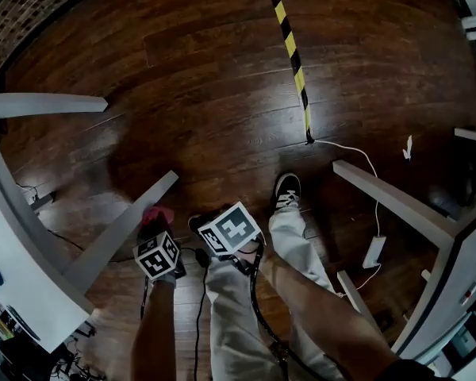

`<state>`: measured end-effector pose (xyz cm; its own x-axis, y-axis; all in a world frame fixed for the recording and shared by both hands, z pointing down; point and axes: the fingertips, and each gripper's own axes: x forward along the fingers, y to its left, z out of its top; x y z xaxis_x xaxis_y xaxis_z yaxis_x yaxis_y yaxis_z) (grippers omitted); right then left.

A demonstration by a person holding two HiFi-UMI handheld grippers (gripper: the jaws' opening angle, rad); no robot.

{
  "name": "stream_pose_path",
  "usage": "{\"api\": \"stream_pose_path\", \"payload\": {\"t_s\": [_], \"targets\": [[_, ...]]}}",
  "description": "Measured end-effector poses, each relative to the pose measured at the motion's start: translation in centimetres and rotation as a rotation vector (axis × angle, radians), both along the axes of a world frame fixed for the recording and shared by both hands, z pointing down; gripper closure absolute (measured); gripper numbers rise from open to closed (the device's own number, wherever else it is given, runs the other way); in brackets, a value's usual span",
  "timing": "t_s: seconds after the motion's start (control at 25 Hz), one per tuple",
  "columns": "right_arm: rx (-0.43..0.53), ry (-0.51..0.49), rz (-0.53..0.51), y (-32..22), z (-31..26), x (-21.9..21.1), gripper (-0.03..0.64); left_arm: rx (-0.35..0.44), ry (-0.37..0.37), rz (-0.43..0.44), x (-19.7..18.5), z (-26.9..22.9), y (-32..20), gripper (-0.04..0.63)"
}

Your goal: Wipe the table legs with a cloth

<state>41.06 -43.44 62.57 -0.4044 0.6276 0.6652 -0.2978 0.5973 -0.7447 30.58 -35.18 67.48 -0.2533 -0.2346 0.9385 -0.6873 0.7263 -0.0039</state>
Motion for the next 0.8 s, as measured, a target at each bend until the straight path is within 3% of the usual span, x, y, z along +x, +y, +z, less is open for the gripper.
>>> {"api": "stream_pose_path", "payload": {"t_s": [0.4,0.64,0.8], "targets": [[-0.028,-0.008,0.042,2.4,6.3,-0.6,0.623,0.000,0.048,0.199,0.7,10.9,0.6,0.529],[-0.002,-0.025,0.018,1.9,7.9,-0.8,0.623,-0.016,0.060,0.263,0.9,16.8,0.8,0.529],[-0.013,-0.020,0.065,1.5,10.2,-0.5,0.623,-0.026,0.061,0.277,0.9,20.3,0.8,0.529]]}}
